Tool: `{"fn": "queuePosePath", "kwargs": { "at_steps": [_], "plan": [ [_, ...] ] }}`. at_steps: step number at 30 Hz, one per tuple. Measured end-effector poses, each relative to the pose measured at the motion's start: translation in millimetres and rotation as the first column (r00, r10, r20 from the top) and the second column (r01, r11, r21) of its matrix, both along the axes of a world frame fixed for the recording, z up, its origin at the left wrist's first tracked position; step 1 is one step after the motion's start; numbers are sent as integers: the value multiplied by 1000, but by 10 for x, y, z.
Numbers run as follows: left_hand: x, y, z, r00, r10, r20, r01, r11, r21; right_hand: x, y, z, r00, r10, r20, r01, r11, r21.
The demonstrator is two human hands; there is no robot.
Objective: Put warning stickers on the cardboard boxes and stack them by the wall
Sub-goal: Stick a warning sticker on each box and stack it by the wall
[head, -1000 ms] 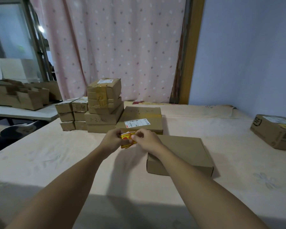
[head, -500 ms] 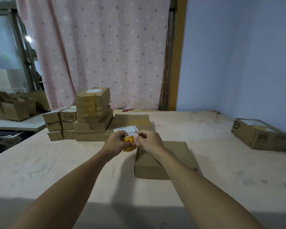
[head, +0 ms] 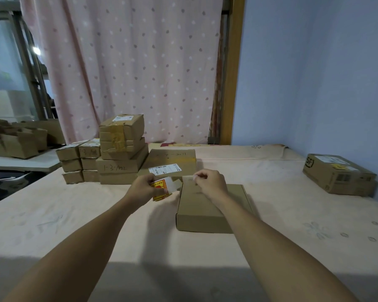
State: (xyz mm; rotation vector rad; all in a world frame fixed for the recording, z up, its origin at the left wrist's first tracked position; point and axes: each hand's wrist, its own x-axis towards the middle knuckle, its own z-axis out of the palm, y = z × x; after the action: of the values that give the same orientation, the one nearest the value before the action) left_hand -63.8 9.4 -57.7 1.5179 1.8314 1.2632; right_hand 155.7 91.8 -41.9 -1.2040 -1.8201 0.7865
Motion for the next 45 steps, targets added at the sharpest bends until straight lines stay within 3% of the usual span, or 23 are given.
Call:
{"fn": "queuePosePath", "kwargs": {
  "at_steps": [3,6,13,16,19,21,24,26,30,34,40,45],
  "plan": [
    [-124,-77,-83,995,102,-8,-103,994,-31,22,12,-41,999,-1,-39,0,1000,-20],
    [-255,-99,-187,970,214,-115,-226,968,-105,64,20,-70,997,9,-72,-15,997,-75],
    [-282,-55,-312,877,198,-438,-303,936,-182,243,130,-183,998,-14,-55,8,994,-112],
    [-258,-34,-289,729,92,-679,-258,955,-148,330,174,-194,998,-20,-66,10,988,-156],
    [-189,-26,-318,469,-13,-883,-147,985,-93,405,236,-251,999,-3,-51,-6,984,-180],
    [-169,-46,-345,336,-59,-940,-138,984,-111,472,243,-287,1000,-3,-17,0,985,-173],
    [-164,-102,-377,244,-68,-967,-165,980,-110,582,227,-284,1000,3,7,-2,991,-137],
    [-158,-149,-375,243,-19,-970,-156,986,-59,649,221,-259,999,8,37,-4,993,-117],
    [-168,-178,-313,352,142,-925,-77,989,123,772,248,-236,996,13,93,-3,994,-108],
    [-73,-104,-222,397,197,-896,-74,980,182,890,251,-235,991,-7,131,21,994,-107],
    [407,120,-152,536,105,-838,95,979,183,1040,280,-282,975,-90,204,113,988,-106],
    [1006,325,-177,597,40,-801,220,952,211,1124,297,-326,954,-126,274,155,984,-88]
  ]
}}
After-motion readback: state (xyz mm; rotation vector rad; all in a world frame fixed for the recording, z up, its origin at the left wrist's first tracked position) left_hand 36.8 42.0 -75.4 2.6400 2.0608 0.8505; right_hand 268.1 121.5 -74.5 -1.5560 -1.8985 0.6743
